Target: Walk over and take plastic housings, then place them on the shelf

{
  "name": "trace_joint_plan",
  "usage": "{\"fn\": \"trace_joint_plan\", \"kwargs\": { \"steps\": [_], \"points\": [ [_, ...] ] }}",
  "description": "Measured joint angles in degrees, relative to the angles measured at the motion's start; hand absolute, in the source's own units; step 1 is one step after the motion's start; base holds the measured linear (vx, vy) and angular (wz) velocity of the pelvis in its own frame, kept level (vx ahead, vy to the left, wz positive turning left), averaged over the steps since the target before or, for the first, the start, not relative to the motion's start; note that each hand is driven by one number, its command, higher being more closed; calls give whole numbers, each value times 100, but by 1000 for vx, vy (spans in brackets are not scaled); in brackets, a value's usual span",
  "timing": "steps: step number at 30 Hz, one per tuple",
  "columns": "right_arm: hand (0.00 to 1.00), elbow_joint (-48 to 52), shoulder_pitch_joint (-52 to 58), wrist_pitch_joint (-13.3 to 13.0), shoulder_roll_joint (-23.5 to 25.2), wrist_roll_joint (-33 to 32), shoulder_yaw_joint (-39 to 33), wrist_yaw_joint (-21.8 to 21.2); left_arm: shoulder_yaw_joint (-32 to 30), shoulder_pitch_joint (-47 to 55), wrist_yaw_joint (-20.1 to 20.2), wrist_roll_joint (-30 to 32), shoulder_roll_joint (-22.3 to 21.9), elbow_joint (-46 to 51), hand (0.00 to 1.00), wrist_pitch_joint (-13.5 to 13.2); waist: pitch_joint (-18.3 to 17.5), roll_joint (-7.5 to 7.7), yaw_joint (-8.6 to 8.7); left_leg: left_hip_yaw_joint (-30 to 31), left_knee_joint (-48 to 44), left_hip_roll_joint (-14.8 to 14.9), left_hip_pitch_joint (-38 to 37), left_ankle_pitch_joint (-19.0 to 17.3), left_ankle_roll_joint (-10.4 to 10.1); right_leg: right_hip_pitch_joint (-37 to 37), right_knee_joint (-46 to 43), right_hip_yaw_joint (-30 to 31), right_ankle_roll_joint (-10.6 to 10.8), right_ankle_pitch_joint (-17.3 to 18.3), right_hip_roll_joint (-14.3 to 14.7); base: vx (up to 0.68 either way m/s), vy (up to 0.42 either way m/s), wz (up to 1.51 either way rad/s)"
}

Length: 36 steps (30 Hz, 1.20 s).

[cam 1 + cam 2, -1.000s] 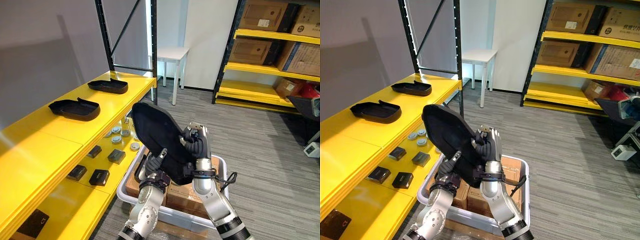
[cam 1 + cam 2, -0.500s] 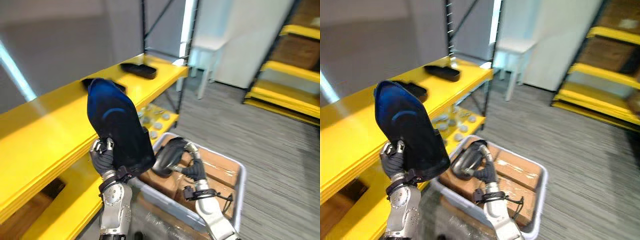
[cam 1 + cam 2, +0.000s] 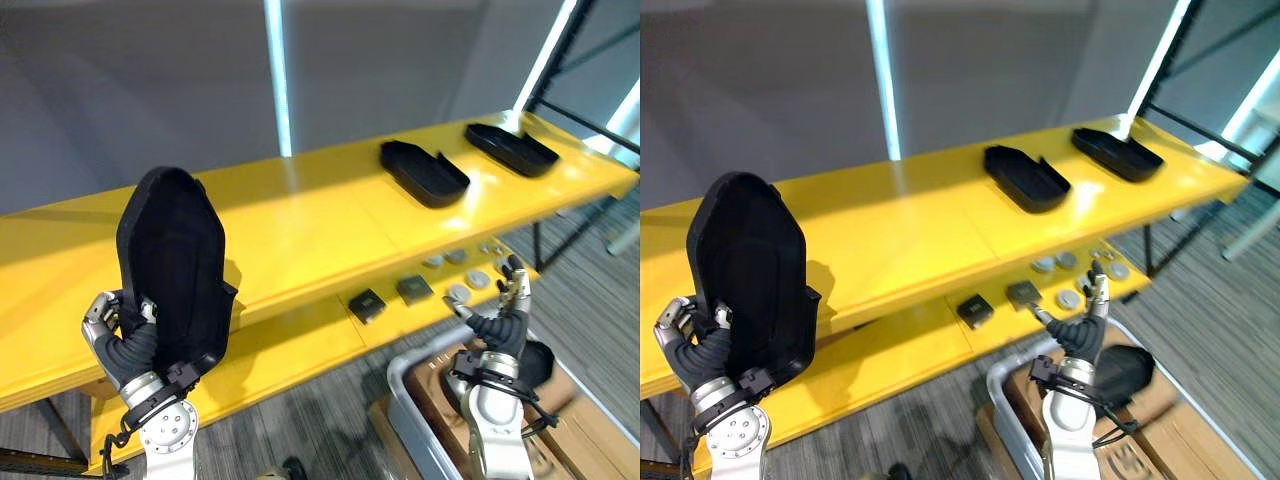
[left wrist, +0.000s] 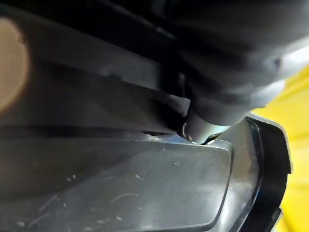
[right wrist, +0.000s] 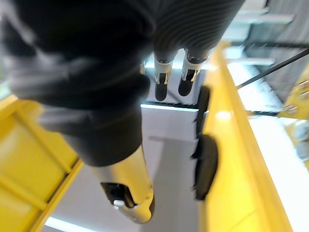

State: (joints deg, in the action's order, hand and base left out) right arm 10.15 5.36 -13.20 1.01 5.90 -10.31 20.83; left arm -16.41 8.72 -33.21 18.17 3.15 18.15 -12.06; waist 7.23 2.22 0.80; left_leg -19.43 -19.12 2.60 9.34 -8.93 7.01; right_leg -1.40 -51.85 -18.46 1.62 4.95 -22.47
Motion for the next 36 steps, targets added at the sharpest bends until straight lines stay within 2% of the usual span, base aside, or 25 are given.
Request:
{"fn": "trace_joint_plan", "kwargs": {
  "steps": [1, 2, 3, 4, 5, 6, 7, 8, 9, 10, 11, 12, 13, 14, 15, 16, 17, 22, 31, 36],
  "points": [
    [0, 32, 48, -5, 13, -70, -89, -10, 2, -11, 1, 14, 2, 1, 100, -1, 9, -2, 56, 188, 113, -72, -129, 18, 4, -142, 25, 262, 58, 215, 247, 340, 53, 176],
    [0, 89, 148, -54, 14, -116, -268, -33, 10, -9, 11, 5, -5, 2, 100, -8, 17, -3, 116, 476, 301, -209, -392, 88, -54, -336, 317, 562, 116, 547, 591, 431, 30, 145],
    [0, 124, 197, -72, 13, -173, -423, -70, 25, -9, 31, -4, -3, 5, 100, -14, 31, -16, 118, 698, 428, -298, -582, 90, -96, -521, 814, 745, 156, 757, 800, 432, 7, 139],
    [0, 160, 223, -73, 12, -258, -539, -87, 57, -20, 65, -38, 5, 36, 100, -17, 46, -39, 126, 871, 485, -330, -674, 83, -123, -617, 1296, 878, 228, 823, 970, 426, -53, 131],
    [0, 221, 291, -72, 12, -339, -758, -105, 175, -33, 121, -140, 36, 145, 100, -53, 45, -48, 141, 1187, 587, -387, -753, 69, -167, -735, 2172, 1189, 320, 835, 1227, 271, -85, 154],
    [0, 293, 388, -73, 8, -339, -1000, -124, 368, -49, 229, -495, 115, 228, 100, -171, 21, 15, 164, 1496, 653, -494, -861, 37, -221, -762, 2958, 1329, 520, 594, 1308, 373, -141, 143],
    [0, 292, 390, -71, 5, -340, -1096, -121, 436, -37, 261, -625, 142, 255, 100, -217, 15, 62, 142, 1593, 679, -547, -938, 13, -265, -759, 3268, 1305, 548, 313, 1290, 398, -185, 108],
    [0, 295, 331, -72, 3, -346, -1153, -132, 448, 5, 346, -852, 153, 388, 100, -252, 10, 191, 117, 1623, 615, -650, -1072, -95, -441, -741, 3807, 1303, 418, -483, 1288, 477, -231, 54],
    [0, 261, 291, -69, -130, -355, -1161, -181, 453, 60, 455, -1080, -38, 442, 100, -305, -20, -23, 112, 1656, 460, -475, -1079, -207, -612, -527, 3931, 1192, 338, -477, 1396, 385, -185, 32],
    [0, 277, 286, -70, -169, -355, -1161, -200, 452, 90, 536, -1225, -93, 529, 100, -343, -56, -95, 95, 1632, 416, -382, -1050, -258, -692, -438, 4133, 1138, 304, -537, 1477, 361, -146, 4],
    [0, 279, 210, -69, -199, -366, -1194, -242, 456, 73, 718, -1546, -119, 658, 100, -543, -66, -158, 74, 1632, 363, -244, -1034, -367, -866, -268, 4495, 1101, 239, -586, 1619, 329, -127, 1],
    [0, 286, 119, -69, -211, -419, -1305, -262, 538, -64, 897, -1870, -122, 659, 100, -626, -32, -177, 120, 1635, 150, -162, -932, -412, -942, -97, 4765, 987, 148, -669, 1698, 295, -120, 13],
    [0, 312, 93, -69, -227, -487, -1381, -275, 619, -165, 988, -2045, -124, 637, 100, -625, -11, -159, 149, 1623, -126, -154, -797, -423, -964, -16, 4871, 941, 133, -682, 1687, 231, -81, 38],
    [0, 412, 43, -70, -279, -564, -1513, -279, 789, -402, 1170, -2338, -122, 517, 100, -638, 115, -107, 164, 1511, -528, -129, -529, -559, -1069, 152, 4961, 860, 130, -684, 1599, 144, -30, 37],
    [0, 466, 19, -71, -300, -566, -1592, -279, 873, -487, 1259, -2491, -121, 460, 100, -642, 127, -117, 186, 1419, -334, -82, -482, -605, -1036, 170, 4965, 840, 130, -684, 1580, 173, 22, 21],
    [0, 535, -97, -74, -372, -567, -1674, -286, 980, -582, 1415, -2841, -141, 432, 100, -651, 154, -225, 256, 1192, 620, 152, -608, 40, -908, 229, 4989, 848, 135, -680, 1632, 132, 63, -9],
    [0, 540, -128, -74, -351, -566, -1651, -307, 999, -588, 1472, -2967, -140, 374, 100, -681, 165, -204, 243, 1105, 742, 107, -759, 71, -838, 270, 5032, 909, 161, -690, 1614, 161, 125, -34],
    [0, 1396, -55, -140, -302, -561, -1656, -456, 1377, -1041, 1743, -3697, 44, -406, 100, -661, 152, -222, 422, 822, 1156, -46, -1098, 146, -825, 329, 5129, 1048, 193, -718, 1504, 96, 107, -22],
    [0, 1866, 76, -146, -293, -564, -1280, -708, 2470, -2293, 2188, -4857, 504, -2318, 100, 23, 137, -254, 857, 118, 1479, -12, -1468, 141, -831, 205, 5158, 1671, 215, -732, 1607, 42, 16, -41],
    [0, 1868, 184, -128, -396, -556, -915, -764, 2754, -3033, 2388, -5112, 644, -3130, 100, 390, 175, -396, 1082, -120, 1555, -10, -1451, 141, -831, 11, 5163, 1949, 275, -771, 1653, -35, -20, -26]
  ]
}}
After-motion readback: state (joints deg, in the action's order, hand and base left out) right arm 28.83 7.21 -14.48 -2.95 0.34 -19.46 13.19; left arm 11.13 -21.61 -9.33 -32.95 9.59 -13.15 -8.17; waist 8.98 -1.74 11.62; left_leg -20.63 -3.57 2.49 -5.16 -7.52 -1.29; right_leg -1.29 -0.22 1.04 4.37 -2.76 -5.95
